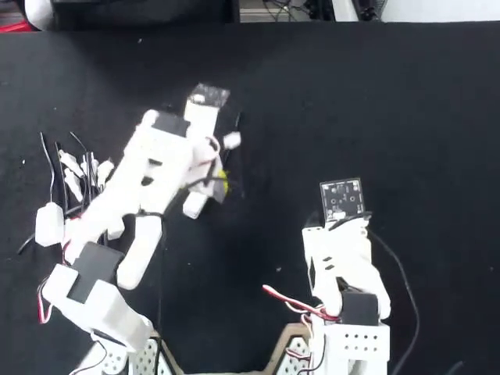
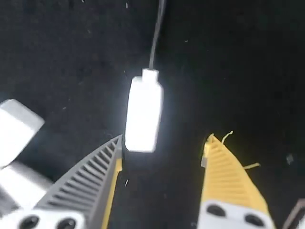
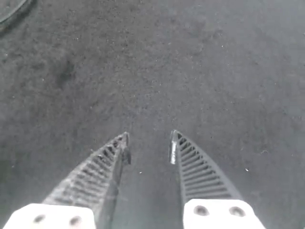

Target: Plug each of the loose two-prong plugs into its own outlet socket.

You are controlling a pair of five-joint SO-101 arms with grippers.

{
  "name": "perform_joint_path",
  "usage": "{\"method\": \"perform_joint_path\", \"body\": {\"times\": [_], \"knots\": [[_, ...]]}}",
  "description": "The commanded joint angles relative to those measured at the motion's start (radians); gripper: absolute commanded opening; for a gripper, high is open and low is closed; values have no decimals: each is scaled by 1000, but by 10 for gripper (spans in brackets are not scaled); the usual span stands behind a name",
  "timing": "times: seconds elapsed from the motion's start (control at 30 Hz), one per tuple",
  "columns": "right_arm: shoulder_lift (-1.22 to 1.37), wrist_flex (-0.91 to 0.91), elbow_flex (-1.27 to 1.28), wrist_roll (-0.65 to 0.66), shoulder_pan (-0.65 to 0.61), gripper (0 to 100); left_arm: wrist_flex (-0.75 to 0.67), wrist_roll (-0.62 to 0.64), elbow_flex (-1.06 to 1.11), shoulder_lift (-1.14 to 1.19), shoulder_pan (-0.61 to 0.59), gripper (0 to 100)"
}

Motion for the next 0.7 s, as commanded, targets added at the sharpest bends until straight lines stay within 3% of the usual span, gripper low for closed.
{"method": "perform_joint_path", "body": {"times": [0.0,0.1,0.2,0.33,0.5,0.67], "knots": [[-19,5,-8,-3,9,127,259,-127,-280,-3,-54,264],[-19,5,-10,-3,9,127,212,-181,-259,-2,-176,264],[-19,5,-12,-6,9,127,61,-190,-139,20,-263,264],[-19,6,-12,-8,8,127,-135,-189,31,69,-282,264],[-19,6,-12,-6,8,127,-204,-152,133,86,-140,263],[-19,6,-12,-5,8,127,-83,-94,56,52,48,263]]}}
